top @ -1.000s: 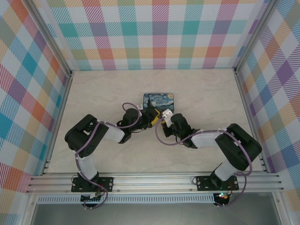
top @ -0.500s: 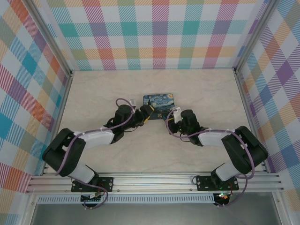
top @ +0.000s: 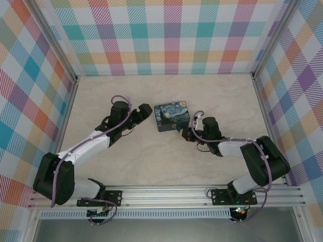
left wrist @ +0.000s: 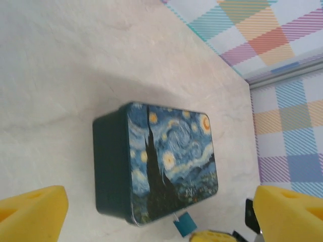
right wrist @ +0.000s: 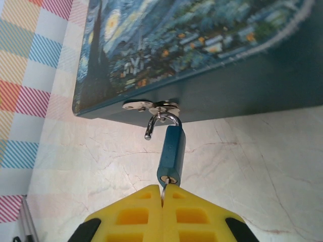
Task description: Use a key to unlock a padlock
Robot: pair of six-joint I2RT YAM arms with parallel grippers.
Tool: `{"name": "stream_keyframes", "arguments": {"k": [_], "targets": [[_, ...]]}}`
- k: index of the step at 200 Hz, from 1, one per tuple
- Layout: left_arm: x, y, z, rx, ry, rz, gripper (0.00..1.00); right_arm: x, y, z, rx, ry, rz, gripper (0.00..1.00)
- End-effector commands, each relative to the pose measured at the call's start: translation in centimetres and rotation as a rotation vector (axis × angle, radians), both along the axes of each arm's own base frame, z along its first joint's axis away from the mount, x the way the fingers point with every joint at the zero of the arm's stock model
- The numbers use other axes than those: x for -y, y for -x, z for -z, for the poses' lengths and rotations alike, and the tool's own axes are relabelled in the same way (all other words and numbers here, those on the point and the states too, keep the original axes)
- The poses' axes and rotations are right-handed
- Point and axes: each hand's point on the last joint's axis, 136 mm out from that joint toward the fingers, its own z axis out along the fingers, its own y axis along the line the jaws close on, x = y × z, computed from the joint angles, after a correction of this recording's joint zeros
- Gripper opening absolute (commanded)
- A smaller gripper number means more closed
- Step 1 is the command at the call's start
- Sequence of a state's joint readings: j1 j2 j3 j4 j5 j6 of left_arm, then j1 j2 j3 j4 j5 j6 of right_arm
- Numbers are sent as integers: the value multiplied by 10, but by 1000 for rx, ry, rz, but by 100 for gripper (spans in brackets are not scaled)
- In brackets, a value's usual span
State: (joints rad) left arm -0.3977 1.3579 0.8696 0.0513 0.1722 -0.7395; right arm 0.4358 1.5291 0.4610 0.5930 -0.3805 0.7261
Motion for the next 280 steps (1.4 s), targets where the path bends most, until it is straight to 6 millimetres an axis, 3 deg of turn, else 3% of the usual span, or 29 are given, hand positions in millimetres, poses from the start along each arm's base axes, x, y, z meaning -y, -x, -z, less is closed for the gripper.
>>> {"name": "stream_keyframes", "arguments": {"k": [1, 70, 105, 153, 199, 280], "targets": [[-4, -10, 23, -55, -128, 93, 100, -3, -1, 0, -87, -103, 34, 0], [44, -60, 70, -138, -191, 357, 100, 4, 0, 15, -153, -99, 70, 0], [61, -62, 87, -185, -148, 435, 100, 7, 1, 18, -156, -90, 77, 0], [53, -63, 115, -244, -211, 427, 100, 10, 2, 22, -171, -68, 72, 0], [42, -43, 142, -311, -225, 406, 98, 14, 3, 30, -203, -74, 78, 0], [31, 24, 164, -373, -195, 341, 95, 23, 11, 46, -271, -83, 29, 0]]}}
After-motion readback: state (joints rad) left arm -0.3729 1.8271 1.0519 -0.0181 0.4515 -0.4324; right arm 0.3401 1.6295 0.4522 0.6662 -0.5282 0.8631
